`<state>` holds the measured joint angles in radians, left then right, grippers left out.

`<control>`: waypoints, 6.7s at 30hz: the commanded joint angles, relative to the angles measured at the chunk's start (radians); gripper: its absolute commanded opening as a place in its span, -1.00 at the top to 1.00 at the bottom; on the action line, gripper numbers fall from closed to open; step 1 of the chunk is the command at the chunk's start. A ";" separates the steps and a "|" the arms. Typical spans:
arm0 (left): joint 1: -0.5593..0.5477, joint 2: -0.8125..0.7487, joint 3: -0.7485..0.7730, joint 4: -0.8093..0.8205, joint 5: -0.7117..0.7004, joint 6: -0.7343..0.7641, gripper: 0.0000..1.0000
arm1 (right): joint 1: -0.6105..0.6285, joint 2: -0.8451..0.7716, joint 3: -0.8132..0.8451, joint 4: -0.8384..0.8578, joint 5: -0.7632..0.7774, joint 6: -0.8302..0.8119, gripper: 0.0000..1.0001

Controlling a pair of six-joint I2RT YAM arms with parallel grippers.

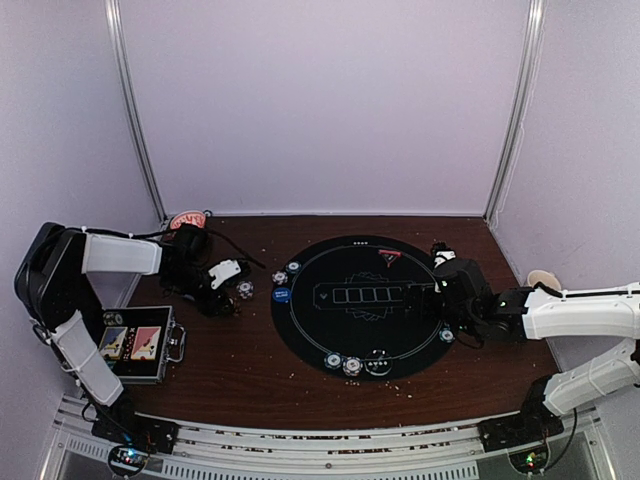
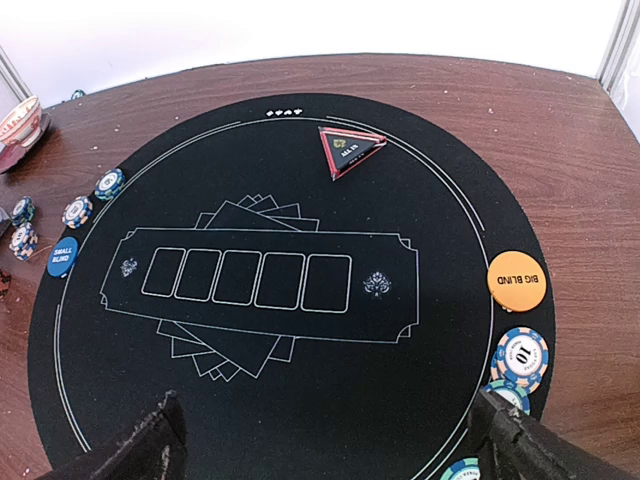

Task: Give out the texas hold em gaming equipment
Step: Pick up the pile of poker chips from the pile of poker chips, then place the small blind button in the dealer area, then pick up the pile of poker chips from the pile of poker chips.

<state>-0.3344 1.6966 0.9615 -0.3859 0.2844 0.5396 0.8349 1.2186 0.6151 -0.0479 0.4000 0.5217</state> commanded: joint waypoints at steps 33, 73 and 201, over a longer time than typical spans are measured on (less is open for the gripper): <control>0.006 -0.056 0.026 0.020 -0.004 -0.009 0.67 | 0.006 -0.002 0.002 0.010 -0.003 -0.010 -1.00; -0.210 0.744 1.192 -0.153 -0.045 -0.170 0.89 | 0.007 0.033 0.006 0.015 0.007 -0.007 -1.00; -0.014 0.039 0.127 -0.106 -0.031 -0.062 -0.59 | 0.009 0.038 0.012 0.006 -0.008 -0.008 -1.00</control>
<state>-0.3595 1.7134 1.0588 -0.5255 0.2432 0.4847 0.8368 1.2713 0.6151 -0.0345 0.3782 0.5213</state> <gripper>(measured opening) 0.802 0.997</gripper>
